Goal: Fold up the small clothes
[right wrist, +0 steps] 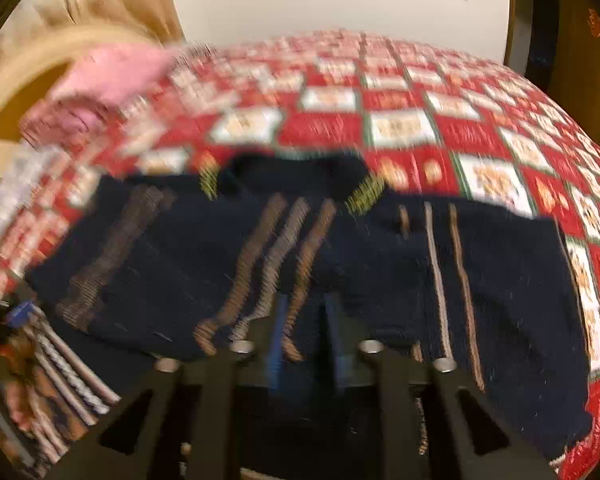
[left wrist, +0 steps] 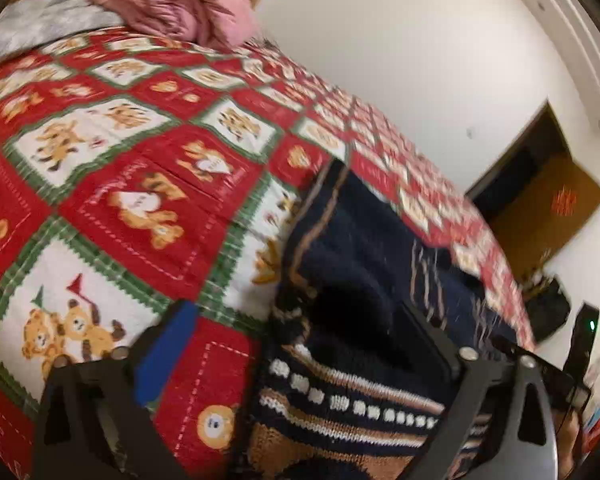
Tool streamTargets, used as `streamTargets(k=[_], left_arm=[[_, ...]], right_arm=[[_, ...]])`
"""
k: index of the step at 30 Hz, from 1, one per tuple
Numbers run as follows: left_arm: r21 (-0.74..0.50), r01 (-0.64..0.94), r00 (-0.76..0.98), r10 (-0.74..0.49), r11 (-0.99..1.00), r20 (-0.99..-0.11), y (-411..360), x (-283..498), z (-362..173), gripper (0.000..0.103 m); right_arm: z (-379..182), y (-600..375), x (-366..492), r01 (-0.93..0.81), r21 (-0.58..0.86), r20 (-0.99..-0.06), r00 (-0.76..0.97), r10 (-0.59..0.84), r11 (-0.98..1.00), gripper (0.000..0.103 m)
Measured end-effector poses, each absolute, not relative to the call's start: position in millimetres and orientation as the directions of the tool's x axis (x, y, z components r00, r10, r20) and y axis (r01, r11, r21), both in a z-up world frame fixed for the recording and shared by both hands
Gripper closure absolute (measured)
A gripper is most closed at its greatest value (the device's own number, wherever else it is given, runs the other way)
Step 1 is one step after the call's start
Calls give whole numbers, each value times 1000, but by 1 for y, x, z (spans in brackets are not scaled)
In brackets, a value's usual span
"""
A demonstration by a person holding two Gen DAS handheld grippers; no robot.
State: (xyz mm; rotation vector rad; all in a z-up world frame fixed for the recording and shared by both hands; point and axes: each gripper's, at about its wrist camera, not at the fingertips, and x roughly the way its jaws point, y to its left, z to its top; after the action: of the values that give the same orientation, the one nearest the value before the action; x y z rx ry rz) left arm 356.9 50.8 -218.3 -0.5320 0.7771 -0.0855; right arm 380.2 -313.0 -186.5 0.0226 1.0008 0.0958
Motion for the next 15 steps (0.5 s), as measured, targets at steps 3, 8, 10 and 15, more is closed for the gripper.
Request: streamTargets(k=[3, 8, 10, 15], left_arm=[[-391, -107, 683, -218, 914, -697, 38, 360, -218, 0], [-419, -79, 719, -239, 905, -652, 42, 349, -214, 0], [-492, -97, 728, -275, 865, -627, 54, 348, -218, 0], [-532, -95, 735, -301, 841, -607, 57, 349, -217, 0]], right_arm=[[-189, -321, 377, -79, 71, -836, 539, 103, 994, 77], [-176, -331, 373, -64, 58, -824, 561, 84, 996, 73], [-188, -336, 378, -53, 38, -860, 507, 59, 998, 73], [-177, -344, 365, -37, 109, -842, 528, 112, 993, 62]])
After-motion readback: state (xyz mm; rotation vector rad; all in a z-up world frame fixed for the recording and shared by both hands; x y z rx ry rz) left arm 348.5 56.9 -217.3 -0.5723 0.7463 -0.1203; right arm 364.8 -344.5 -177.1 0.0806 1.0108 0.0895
